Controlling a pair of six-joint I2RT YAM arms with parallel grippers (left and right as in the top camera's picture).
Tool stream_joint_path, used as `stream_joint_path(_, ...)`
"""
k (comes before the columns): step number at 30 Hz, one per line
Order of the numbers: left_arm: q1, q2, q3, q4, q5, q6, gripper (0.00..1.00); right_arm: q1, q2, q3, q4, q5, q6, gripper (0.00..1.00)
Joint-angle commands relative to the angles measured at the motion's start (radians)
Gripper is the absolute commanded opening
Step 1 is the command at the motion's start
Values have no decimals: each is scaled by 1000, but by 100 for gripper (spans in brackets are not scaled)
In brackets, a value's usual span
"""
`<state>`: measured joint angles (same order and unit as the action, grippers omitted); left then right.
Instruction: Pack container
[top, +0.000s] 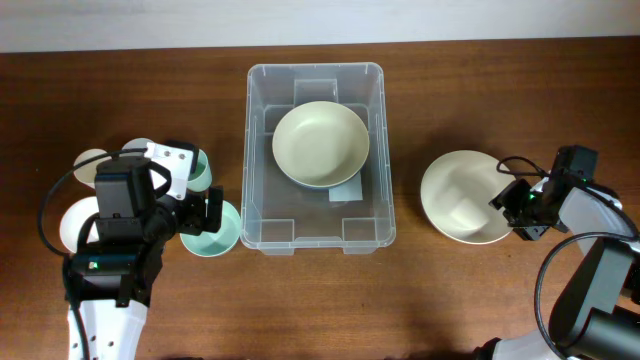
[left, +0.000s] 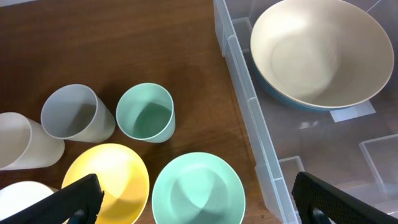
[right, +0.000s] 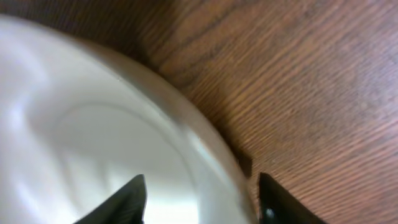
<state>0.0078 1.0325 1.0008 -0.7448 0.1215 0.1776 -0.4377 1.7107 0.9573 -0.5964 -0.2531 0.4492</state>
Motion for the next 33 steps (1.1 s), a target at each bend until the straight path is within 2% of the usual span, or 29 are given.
stream_joint_path(1,2,0,17,3,14,-8,100,6,6,-3,0,-6,4,43)
stream_joint_path(4,2,0,17,3,14,-8,100,6,6,-3,-2,-6,4,31)
stream_joint_path(8,2,0,17,3,14,-8,100,6,6,-3,-2,-6,4,25)
stream_joint_path(12,2,0,17,3,14,-8,100,6,6,-3,-5,-6,4,4)
stream_joint_path(21,2,0,17,3,14,-8,100,6,-30,53,-39,-6,4,4)
stream_joint_path(27,2,0,17,3,14,-8,100,60,-124,349,-261,3,-34,4)
stream_joint_path(28,2,0,17,3,14,-8,100,100,-135,453,-325,6,-53,4)
stream_joint_path(33,2,0,17,3,14,-8,100,264,-138,674,-410,22,-58,4)
